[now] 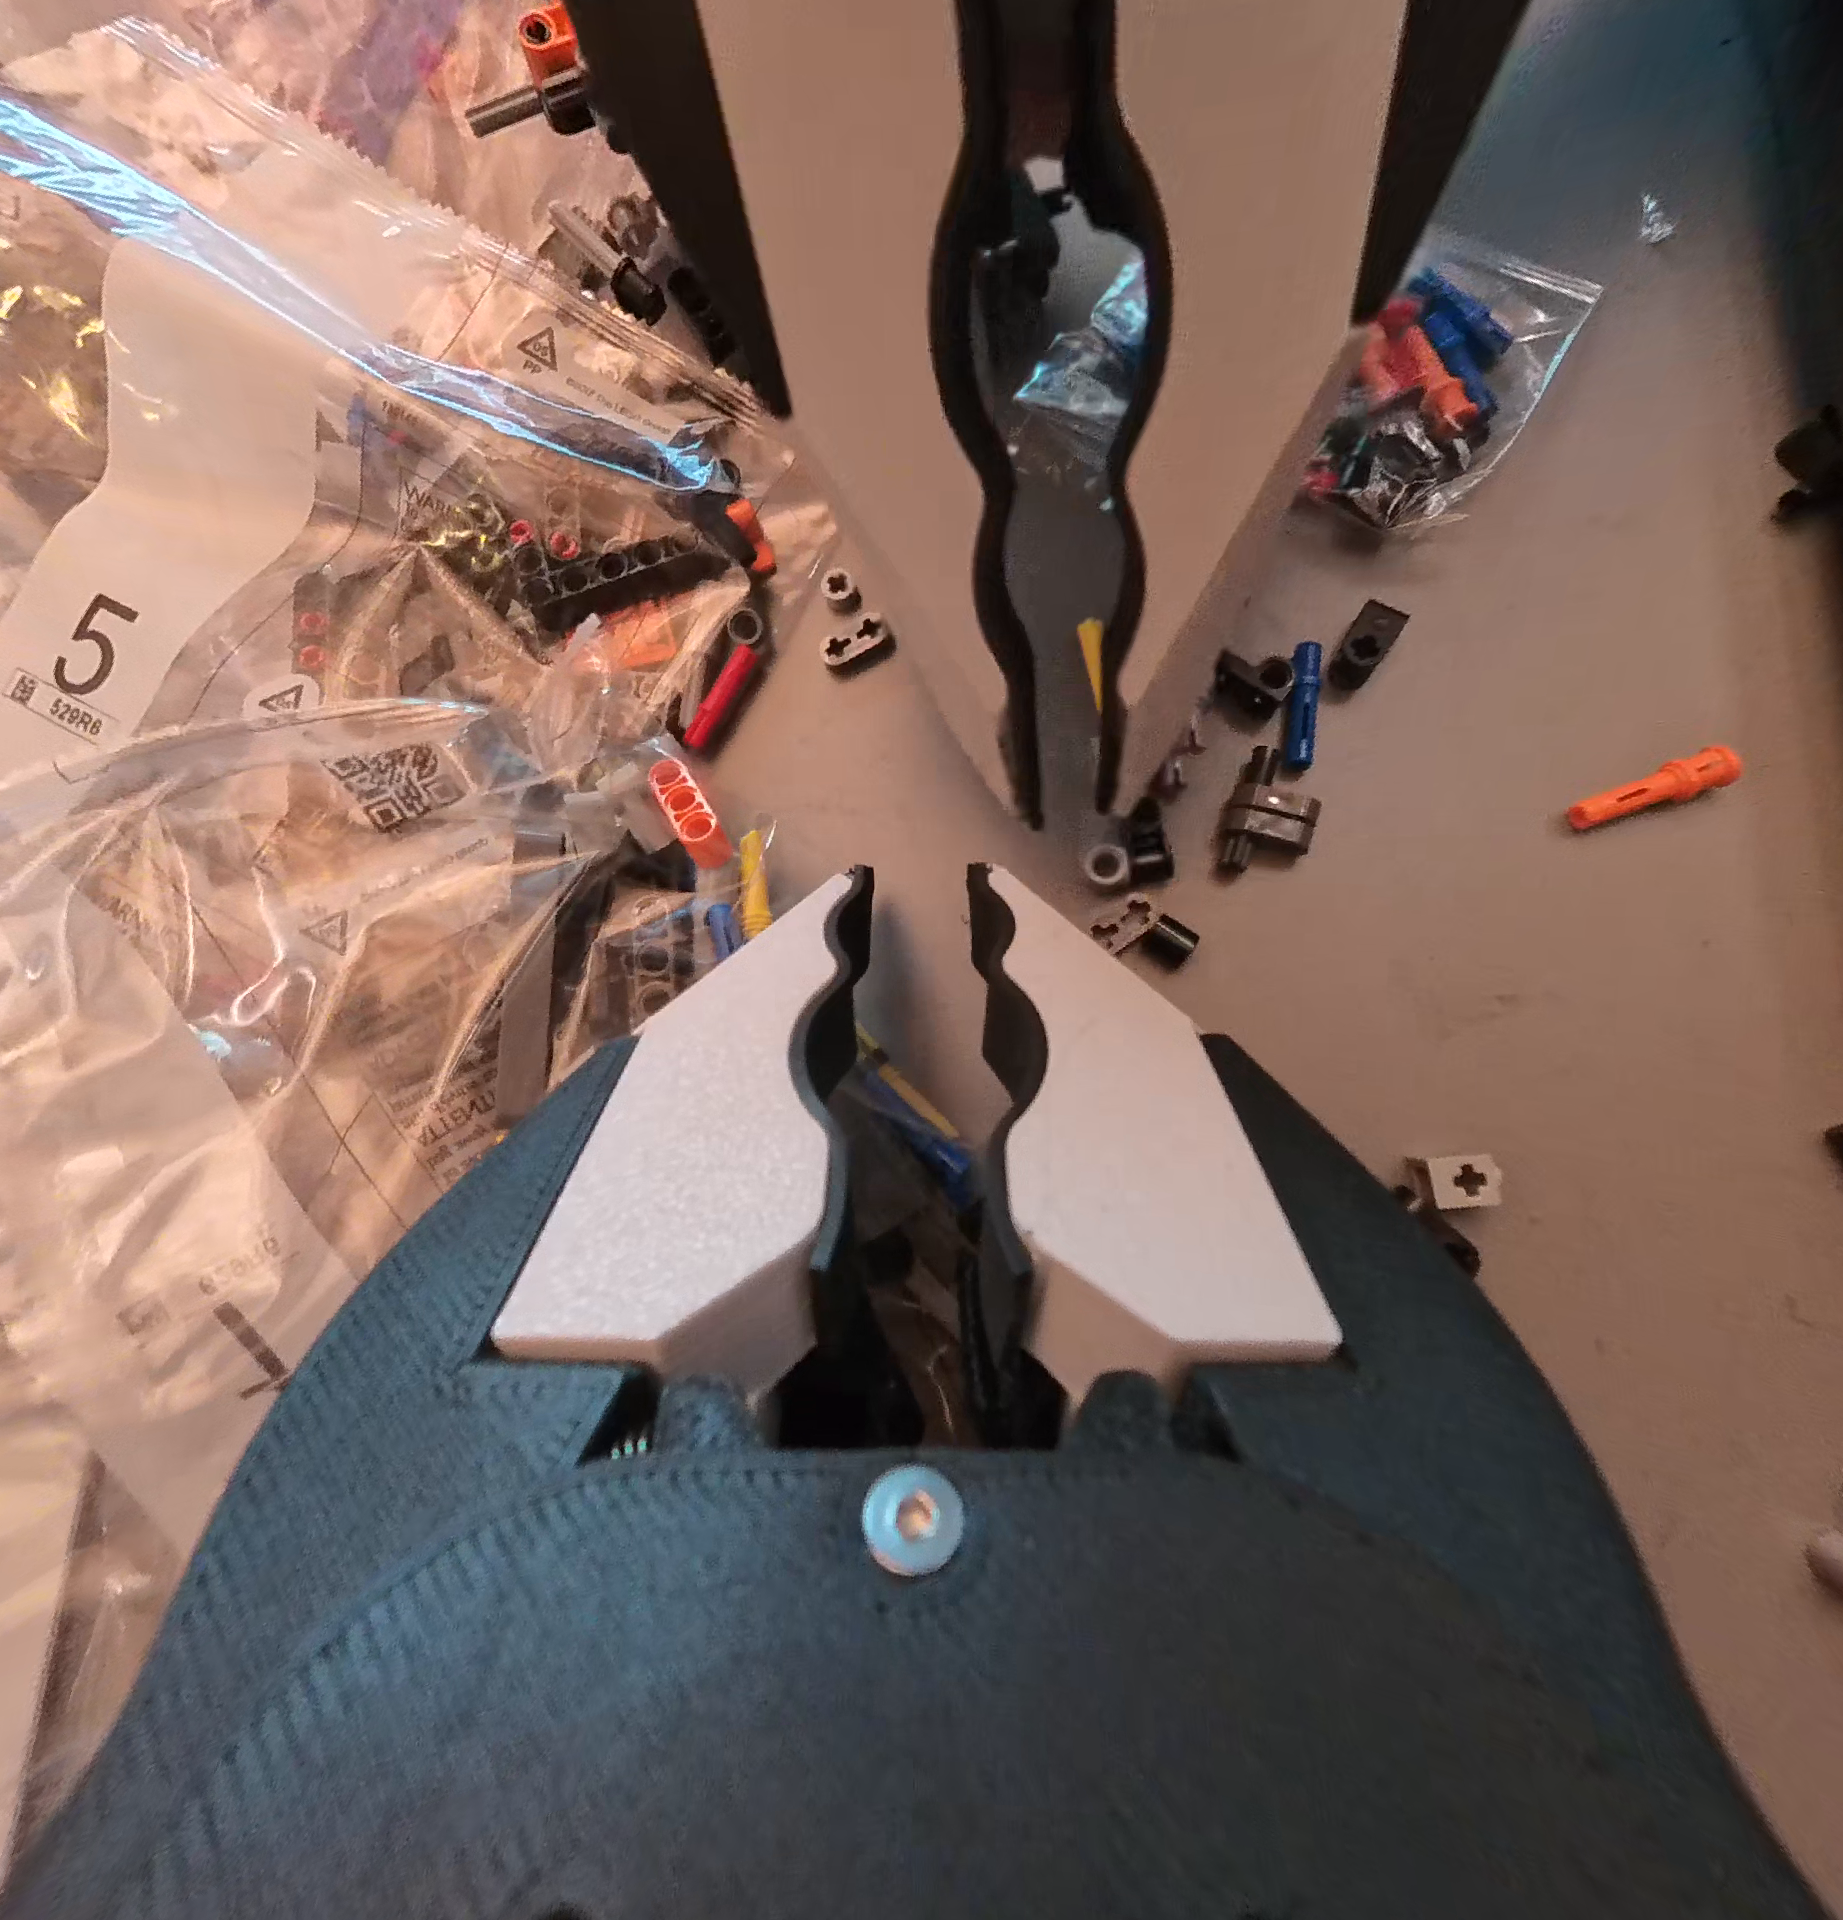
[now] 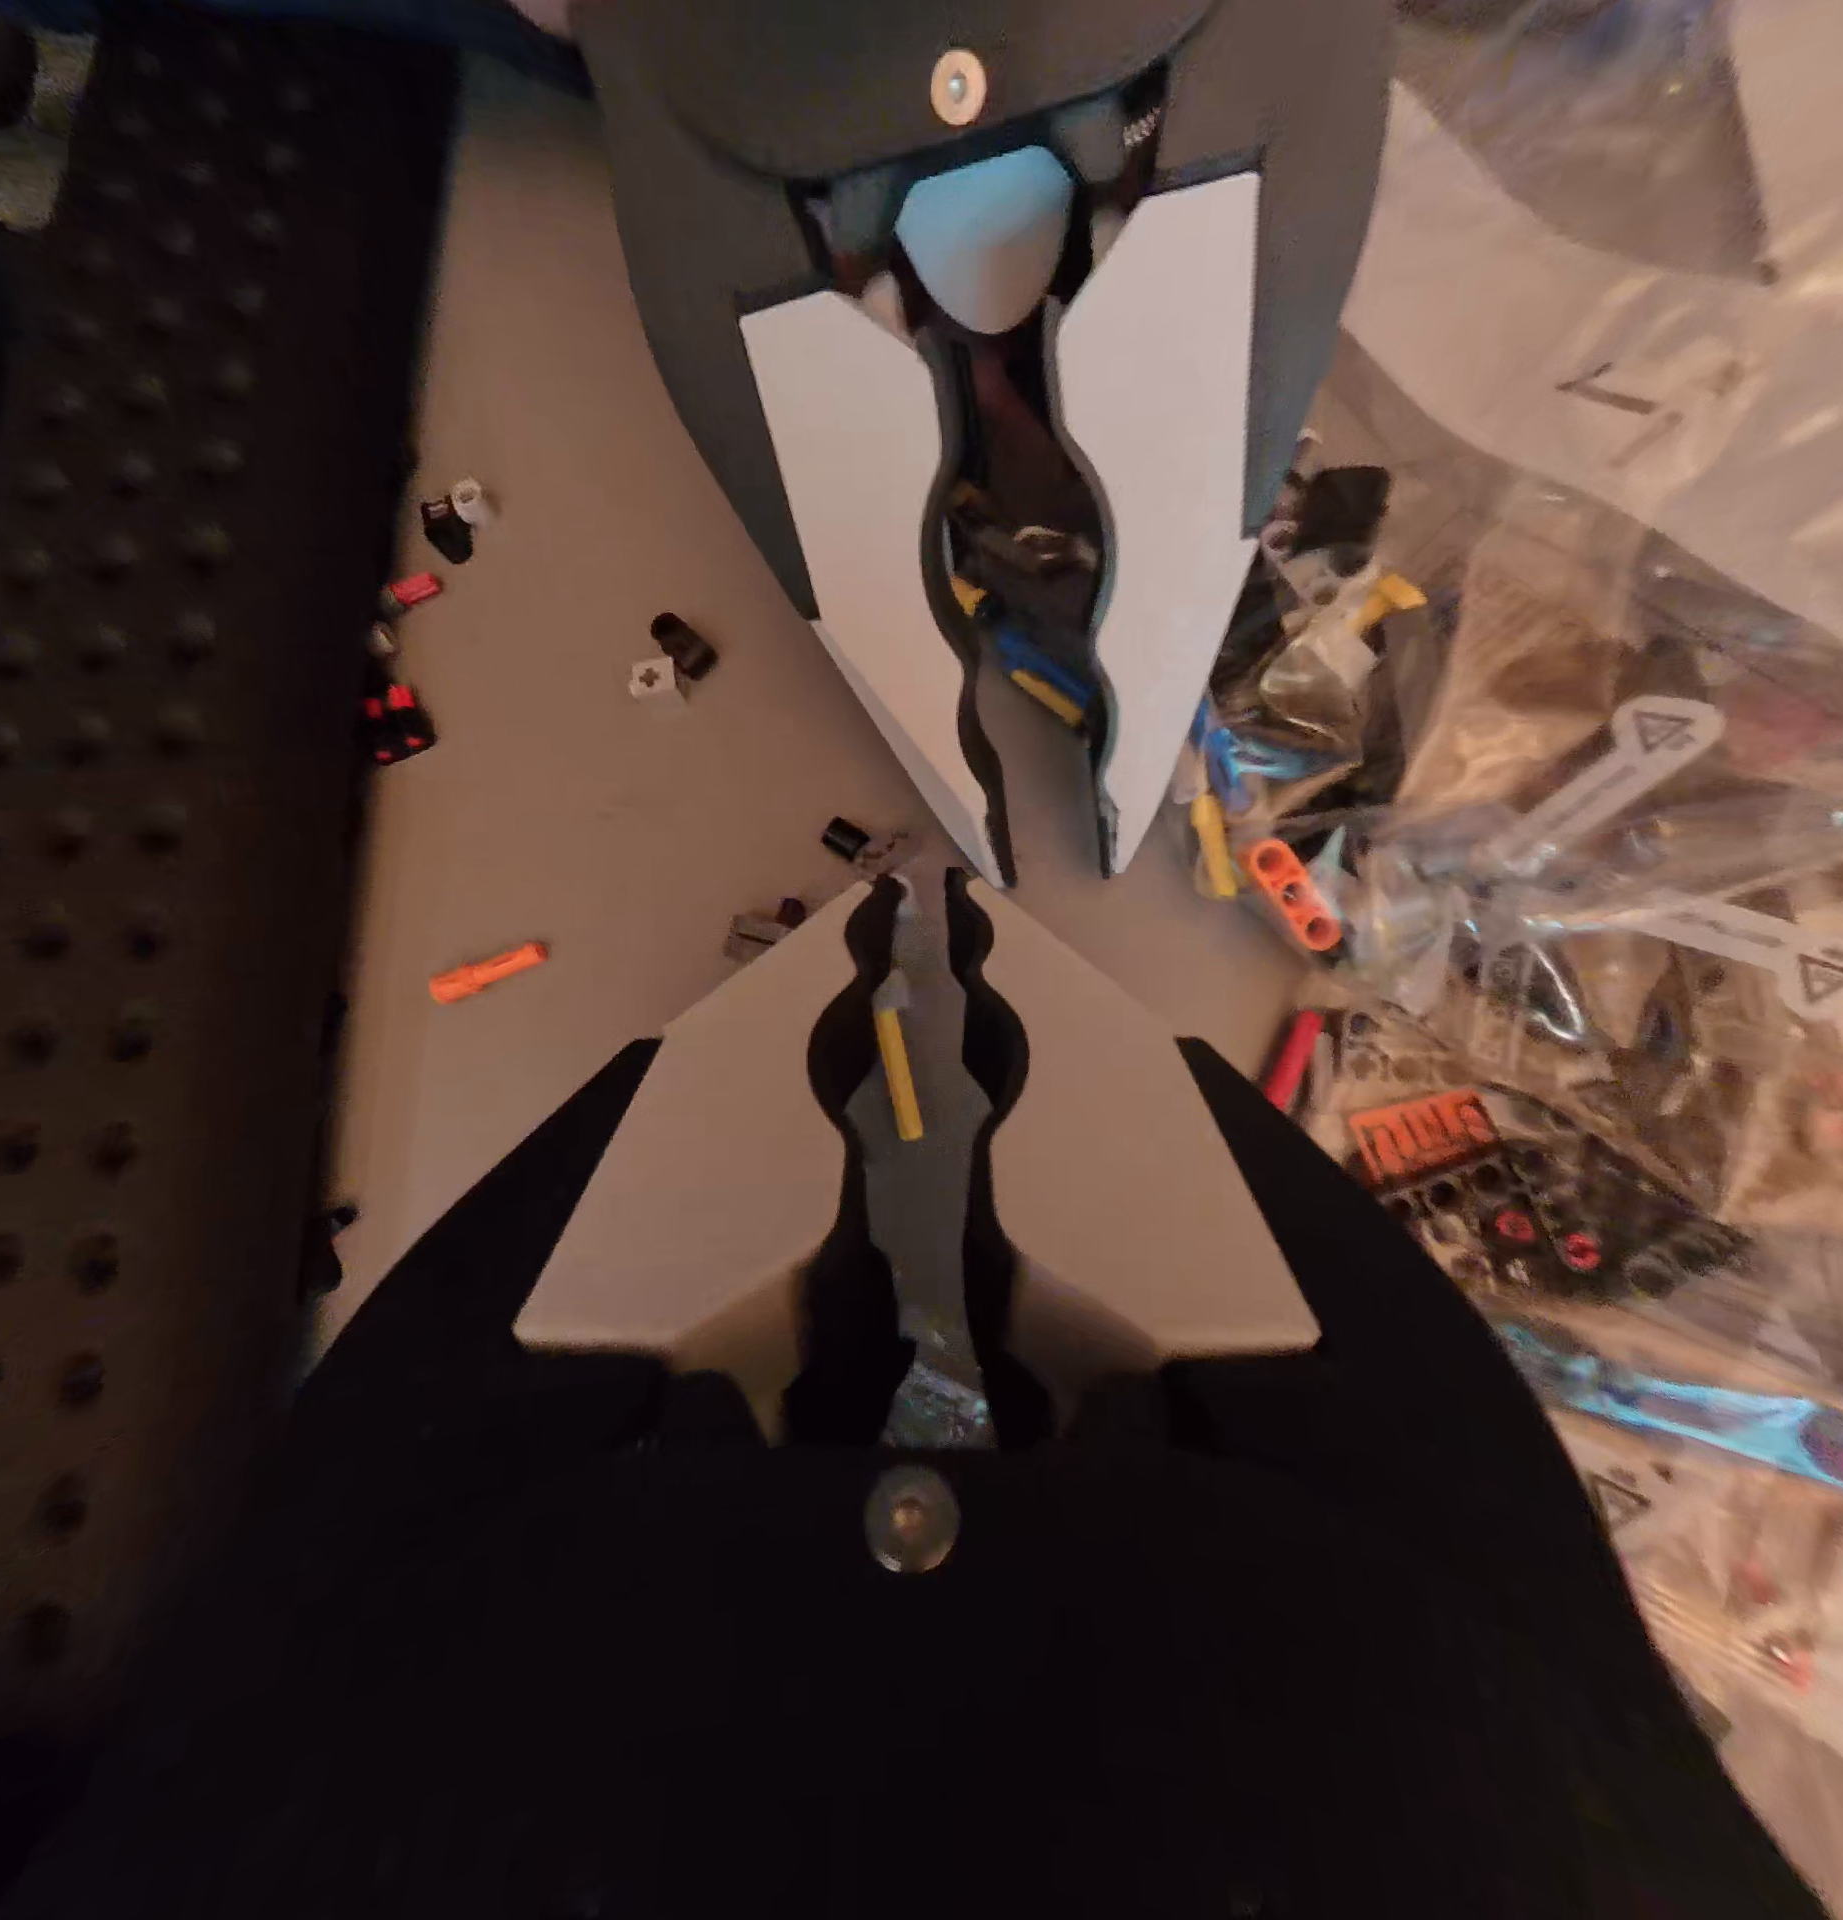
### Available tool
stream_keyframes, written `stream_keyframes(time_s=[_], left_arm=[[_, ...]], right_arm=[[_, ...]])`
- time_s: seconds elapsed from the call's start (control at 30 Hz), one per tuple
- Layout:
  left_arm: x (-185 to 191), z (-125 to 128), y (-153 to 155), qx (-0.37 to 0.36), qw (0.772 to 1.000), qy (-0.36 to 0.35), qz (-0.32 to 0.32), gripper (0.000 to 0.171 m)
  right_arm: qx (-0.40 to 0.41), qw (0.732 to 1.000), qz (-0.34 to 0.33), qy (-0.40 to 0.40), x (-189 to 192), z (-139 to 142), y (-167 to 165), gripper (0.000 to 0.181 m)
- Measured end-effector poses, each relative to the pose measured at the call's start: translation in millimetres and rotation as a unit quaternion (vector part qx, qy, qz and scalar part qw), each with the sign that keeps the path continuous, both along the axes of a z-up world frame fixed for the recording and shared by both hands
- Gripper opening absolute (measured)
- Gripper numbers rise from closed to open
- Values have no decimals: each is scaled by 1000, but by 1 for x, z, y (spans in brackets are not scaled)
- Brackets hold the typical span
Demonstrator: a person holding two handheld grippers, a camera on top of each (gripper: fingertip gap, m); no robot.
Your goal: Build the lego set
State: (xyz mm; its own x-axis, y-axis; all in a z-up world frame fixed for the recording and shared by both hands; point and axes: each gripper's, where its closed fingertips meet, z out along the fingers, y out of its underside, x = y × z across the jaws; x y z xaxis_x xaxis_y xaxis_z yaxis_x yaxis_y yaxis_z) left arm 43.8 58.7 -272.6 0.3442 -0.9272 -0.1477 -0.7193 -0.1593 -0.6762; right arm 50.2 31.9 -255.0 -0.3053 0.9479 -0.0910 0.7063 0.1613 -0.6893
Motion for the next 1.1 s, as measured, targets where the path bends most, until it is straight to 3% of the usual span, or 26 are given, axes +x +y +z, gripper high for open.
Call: stream_keyframes(time_s=[0.33,0.67,0.87,1.1], left_arm=[[-1,0,0,0,1000,1,-1,18],[-5,5,-3,-6,1000,-9,-8,22],[1,30,-11,-64,990,-122,-18,19],[1,47,-15,-135,970,-204,-14,24]], right_arm=[[16,998,26,-61,9,-22,-10,14],[29,999,26,-15,3,-7,-10,5],[105,994,29,26,-1,6,-5,5],[180,982,23,58,-5,20,1,5]])
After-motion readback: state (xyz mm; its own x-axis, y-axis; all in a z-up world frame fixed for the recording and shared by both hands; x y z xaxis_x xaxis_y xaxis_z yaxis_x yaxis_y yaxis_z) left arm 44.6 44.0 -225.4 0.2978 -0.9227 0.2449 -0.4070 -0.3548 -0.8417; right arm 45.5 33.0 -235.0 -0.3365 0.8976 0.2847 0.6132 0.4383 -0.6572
